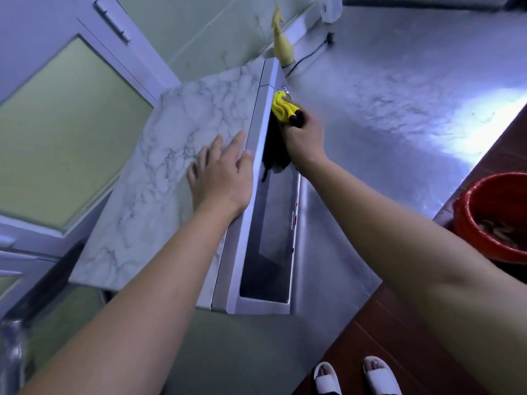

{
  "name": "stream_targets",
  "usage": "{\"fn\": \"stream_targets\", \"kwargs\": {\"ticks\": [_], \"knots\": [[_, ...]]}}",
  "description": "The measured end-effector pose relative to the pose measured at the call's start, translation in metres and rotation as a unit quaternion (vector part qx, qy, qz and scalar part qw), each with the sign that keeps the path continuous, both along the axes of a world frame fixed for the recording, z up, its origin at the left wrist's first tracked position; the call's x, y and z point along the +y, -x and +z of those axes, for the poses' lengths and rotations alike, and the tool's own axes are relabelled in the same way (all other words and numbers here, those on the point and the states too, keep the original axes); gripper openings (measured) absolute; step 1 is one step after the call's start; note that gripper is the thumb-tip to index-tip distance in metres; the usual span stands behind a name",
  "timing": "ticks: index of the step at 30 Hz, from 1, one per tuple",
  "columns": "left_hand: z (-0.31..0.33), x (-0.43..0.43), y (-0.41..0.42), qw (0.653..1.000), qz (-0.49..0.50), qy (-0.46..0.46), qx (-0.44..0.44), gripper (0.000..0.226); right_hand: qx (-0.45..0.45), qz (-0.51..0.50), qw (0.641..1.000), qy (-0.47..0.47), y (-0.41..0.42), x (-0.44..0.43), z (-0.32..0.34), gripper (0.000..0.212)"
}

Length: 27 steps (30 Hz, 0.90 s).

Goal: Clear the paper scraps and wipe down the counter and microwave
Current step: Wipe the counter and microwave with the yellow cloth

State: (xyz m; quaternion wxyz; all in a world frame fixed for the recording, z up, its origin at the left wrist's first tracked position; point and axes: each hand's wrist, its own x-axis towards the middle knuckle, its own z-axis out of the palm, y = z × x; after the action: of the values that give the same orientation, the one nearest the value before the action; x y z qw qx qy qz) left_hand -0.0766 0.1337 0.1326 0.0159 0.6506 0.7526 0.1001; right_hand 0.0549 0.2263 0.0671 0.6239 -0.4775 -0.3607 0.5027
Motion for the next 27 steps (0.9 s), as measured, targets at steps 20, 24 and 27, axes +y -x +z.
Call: {"fn": "stream_targets", "kwargs": {"ticks": [20, 24, 27], "knots": [[-0.001, 0.005, -0.005, 1.000, 0.014, 0.004, 0.017, 0.048, 0.021, 0.147, 0.983, 0.105, 0.005, -0.202, -0.010, 0.030], [0.002, 0.004, -0.006, 1.000, 0.014, 0.011, 0.017, 0.048, 0.032, 0.191, 0.975, 0.108, 0.001, -0.231, -0.013, 0.039], [0.003, 0.003, -0.007, 1.000, 0.014, 0.015, 0.019, 0.048, 0.059, 0.224, 0.967, 0.105, -0.002, -0.251, -0.015, 0.035]]}}
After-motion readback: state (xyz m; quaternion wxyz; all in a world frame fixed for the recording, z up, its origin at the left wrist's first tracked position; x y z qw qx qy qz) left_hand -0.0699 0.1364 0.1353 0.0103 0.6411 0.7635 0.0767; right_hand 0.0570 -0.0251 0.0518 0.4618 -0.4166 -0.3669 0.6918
